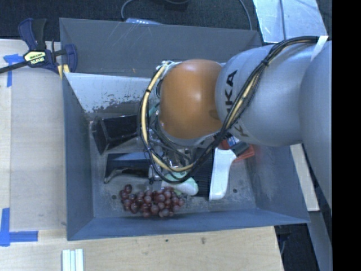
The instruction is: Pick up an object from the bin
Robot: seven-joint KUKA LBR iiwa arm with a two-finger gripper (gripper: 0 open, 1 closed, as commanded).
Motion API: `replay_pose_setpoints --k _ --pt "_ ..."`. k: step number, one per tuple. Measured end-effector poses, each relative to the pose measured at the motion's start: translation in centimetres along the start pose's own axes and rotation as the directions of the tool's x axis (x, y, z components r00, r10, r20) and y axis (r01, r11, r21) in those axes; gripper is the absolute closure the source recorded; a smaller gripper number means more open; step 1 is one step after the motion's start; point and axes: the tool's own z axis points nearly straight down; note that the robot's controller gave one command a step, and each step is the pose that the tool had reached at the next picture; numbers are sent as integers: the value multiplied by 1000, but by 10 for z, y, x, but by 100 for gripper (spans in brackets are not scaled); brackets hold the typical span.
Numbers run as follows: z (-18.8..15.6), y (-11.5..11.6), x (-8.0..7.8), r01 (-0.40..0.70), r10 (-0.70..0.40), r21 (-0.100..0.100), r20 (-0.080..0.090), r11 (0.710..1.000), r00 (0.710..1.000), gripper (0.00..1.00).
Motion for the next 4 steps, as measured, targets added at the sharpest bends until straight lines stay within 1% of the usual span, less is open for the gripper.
replay_pose_setpoints --k 1,2,3,4 --pt "9 -1 -20 269 -269 1 4 963 963 0" --pt "24 -5 -44 397 -397 2 5 918 918 0" --pt "40 -3 -50 224 -224 0 4 975 975 0" --pt "55 1 -54 375 -375 5 13 927 927 0"
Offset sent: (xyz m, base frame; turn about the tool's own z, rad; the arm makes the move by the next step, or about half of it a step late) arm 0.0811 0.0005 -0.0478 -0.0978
